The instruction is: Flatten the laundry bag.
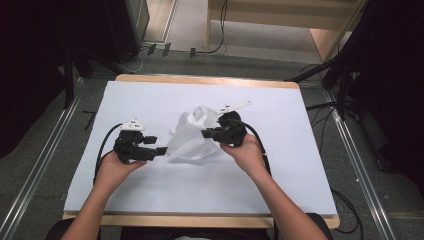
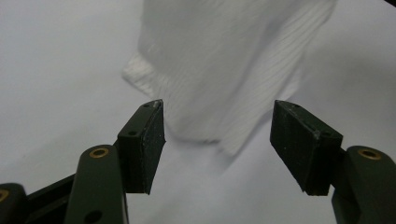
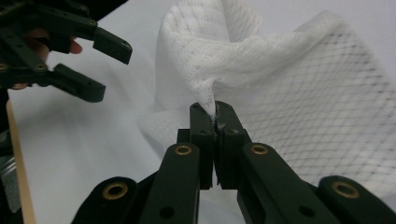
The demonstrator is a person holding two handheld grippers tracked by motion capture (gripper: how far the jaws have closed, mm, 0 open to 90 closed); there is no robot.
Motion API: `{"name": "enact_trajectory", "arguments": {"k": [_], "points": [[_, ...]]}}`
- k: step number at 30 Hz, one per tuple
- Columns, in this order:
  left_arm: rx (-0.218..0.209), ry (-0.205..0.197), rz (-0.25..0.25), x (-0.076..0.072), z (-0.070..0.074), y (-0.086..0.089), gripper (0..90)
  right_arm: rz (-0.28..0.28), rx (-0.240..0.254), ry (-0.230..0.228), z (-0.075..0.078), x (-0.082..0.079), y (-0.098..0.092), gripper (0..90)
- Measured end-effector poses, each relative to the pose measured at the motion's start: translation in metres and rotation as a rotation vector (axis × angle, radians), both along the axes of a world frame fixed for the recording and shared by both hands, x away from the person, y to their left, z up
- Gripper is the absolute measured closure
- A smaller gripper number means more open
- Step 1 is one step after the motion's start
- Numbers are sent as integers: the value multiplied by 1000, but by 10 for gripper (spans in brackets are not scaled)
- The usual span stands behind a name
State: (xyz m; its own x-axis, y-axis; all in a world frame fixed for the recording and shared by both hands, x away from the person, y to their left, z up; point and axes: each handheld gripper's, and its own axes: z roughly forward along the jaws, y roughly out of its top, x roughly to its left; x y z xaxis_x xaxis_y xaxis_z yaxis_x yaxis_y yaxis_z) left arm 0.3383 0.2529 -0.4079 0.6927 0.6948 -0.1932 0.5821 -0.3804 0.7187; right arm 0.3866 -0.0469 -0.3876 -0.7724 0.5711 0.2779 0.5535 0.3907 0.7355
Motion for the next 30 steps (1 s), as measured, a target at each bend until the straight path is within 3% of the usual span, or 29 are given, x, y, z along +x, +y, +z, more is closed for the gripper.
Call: {"name": "enact_trajectory", "arguments": {"k": [5,7,12,13,15,16,19,23,30], "points": [[31,-1,-18,4,-6,-13,352,32,-42,11,-14,9,25,896],[36,5,-25,7,-9,-18,352,40,-43,30,-18,10,32,896],[67,8,-26,14,-19,-31,376,62,-29,29,-20,8,40,886],[83,8,-14,15,-21,-35,406,68,-30,21,-20,7,41,872],[135,4,0,18,-26,-40,551,76,-27,23,-22,7,41,820],[159,22,2,20,-30,-42,616,79,-27,22,-22,7,40,802],[170,60,-1,23,-36,-41,782,81,-37,17,-23,7,32,702],[146,93,8,27,-38,-37,891,46,-35,-11,-21,7,10,648],[125,119,3,31,-41,-33,900,-86,-52,-35,-26,20,-33,620]]}}
